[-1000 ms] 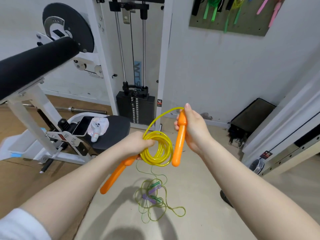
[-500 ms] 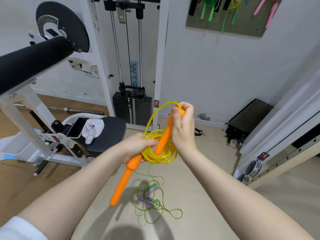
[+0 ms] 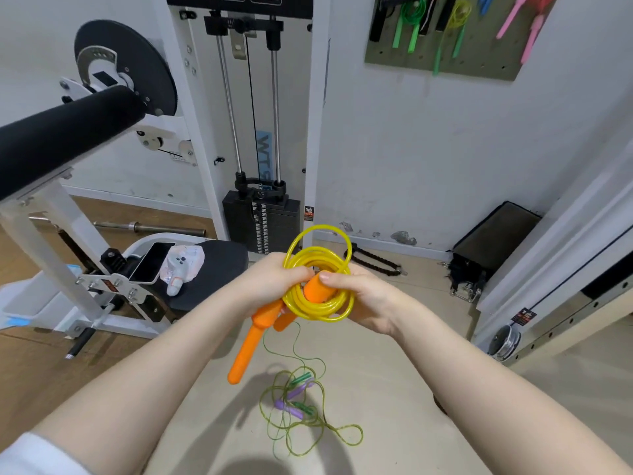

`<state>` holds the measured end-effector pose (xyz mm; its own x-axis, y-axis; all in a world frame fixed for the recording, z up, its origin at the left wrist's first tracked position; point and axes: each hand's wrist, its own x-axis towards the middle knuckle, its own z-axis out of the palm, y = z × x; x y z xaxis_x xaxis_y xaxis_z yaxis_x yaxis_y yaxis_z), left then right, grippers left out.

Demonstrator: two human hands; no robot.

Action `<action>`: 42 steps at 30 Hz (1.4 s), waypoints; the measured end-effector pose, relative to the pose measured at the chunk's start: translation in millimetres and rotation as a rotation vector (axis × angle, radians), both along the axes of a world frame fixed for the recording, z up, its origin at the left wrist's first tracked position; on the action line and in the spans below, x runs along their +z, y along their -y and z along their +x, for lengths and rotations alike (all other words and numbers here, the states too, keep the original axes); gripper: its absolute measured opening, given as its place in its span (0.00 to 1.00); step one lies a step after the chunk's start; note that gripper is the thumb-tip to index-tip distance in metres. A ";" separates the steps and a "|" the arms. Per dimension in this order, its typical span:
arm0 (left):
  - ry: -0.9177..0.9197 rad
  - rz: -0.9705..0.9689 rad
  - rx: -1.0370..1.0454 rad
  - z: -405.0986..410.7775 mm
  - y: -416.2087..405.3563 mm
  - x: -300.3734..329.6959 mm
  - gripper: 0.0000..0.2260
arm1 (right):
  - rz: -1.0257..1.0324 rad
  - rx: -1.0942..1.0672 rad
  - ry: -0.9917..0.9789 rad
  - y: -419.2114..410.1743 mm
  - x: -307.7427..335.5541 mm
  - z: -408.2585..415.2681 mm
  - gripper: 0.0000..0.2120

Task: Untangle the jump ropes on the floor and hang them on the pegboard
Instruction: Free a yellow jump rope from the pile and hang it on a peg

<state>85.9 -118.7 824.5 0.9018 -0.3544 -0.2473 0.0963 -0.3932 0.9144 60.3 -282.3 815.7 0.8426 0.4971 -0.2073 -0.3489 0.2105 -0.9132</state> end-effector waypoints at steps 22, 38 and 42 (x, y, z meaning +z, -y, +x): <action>0.052 0.247 -0.117 3.6 26.1 -19.8 0.11 | -0.392 0.194 0.096 34.8 -2.5 0.6 0.16; 0.048 0.084 -0.298 48.8 27.7 2.5 0.07 | -0.023 -0.266 -0.037 28.3 -3.7 27.6 0.35; 0.029 -0.074 -0.286 57.7 29.5 7.9 0.08 | -0.038 -0.329 -0.081 21.9 -0.7 39.0 0.35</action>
